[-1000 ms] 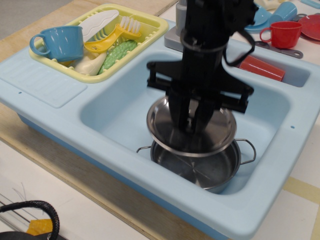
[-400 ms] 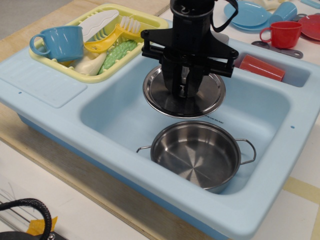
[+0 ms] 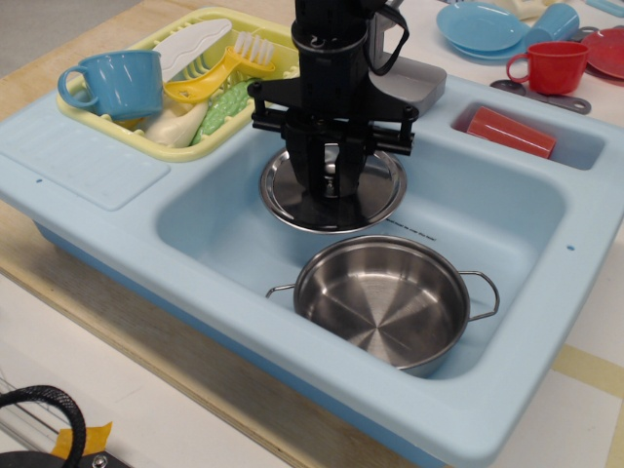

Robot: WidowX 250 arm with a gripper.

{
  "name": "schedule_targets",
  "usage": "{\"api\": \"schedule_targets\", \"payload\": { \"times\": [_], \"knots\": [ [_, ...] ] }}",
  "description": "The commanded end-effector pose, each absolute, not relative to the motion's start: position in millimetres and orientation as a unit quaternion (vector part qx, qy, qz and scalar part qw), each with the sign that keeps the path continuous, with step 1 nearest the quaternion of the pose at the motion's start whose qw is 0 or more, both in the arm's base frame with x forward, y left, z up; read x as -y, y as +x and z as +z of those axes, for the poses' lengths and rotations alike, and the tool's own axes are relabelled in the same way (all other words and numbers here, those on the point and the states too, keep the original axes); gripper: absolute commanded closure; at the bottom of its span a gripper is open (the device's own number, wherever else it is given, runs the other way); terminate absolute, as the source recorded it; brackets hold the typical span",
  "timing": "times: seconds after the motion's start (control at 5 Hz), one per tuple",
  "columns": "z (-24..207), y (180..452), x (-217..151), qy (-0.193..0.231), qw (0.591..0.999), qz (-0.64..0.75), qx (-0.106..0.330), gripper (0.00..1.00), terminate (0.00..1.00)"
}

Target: Take lid off pot or pan

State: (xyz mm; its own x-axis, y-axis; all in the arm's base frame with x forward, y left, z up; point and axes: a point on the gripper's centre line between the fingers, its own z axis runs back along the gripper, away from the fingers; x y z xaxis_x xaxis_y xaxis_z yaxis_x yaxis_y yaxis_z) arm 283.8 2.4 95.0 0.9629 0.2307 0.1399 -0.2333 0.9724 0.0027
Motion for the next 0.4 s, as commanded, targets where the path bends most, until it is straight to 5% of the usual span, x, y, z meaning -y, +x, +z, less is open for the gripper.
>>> {"api": "schedule_targets", "payload": {
  "times": [0.0,0.2],
  "knots": [
    [102.0,290.9,-8.5,0.008,0.99,0.11,0.083,0.0,0.0],
    [102.0,290.9,-8.5,0.008,0.99,0.11,0.083,0.0,1.0]
  ]
}}
